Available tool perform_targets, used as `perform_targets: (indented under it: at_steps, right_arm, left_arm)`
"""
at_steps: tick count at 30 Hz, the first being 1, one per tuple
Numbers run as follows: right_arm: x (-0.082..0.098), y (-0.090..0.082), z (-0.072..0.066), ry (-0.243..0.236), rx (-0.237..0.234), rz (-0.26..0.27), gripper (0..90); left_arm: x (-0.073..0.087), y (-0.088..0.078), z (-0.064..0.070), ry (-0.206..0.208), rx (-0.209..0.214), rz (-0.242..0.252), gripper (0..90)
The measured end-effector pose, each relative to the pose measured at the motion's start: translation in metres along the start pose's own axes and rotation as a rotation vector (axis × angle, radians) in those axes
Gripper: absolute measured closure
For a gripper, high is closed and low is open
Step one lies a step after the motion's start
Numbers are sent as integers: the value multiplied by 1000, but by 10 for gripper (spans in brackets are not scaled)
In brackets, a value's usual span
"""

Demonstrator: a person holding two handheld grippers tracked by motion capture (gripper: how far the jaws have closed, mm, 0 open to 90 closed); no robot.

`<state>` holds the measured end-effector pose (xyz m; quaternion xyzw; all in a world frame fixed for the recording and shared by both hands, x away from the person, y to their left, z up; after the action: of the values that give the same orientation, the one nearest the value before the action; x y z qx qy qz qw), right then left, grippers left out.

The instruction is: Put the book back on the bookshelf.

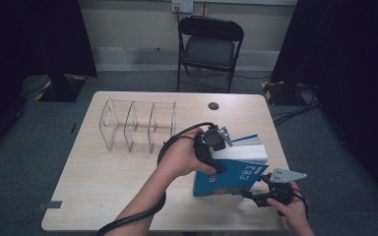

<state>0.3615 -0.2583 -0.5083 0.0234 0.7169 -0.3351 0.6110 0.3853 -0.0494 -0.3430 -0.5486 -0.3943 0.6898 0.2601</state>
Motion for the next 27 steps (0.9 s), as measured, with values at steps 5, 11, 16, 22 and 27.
perform_targets:
  at_steps: [5,11,16,22,27]
  right_arm:
    - [0,0,0,-3,1,-3,251]
    - [1,1,0,-4,0,-10,251]
    - [1,1,-1,-21,14,-30,251]
    - [9,2,3,-18,20,-71,235]
    - [15,0,9,-10,35,-102,234]
  left_arm:
    - [-3,7,1,16,2,19,481]
    - [-2,7,1,29,4,12,515]
    - [-2,7,2,32,3,26,510]
    - [0,5,7,23,-8,-6,589]
    - [0,4,9,0,-19,-10,605]
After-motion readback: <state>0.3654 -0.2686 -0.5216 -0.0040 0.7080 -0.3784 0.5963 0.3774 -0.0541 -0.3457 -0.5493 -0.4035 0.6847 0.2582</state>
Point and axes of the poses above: each handheld gripper's, and its own axes: y roughly forward along the jaws, x roughly out of its underside, z roughly to its right, the point moved 5 cm from there along y, roughly forward along the jaws, and after that the axes turned 6 degrees about -y, right-handed, at the moved point
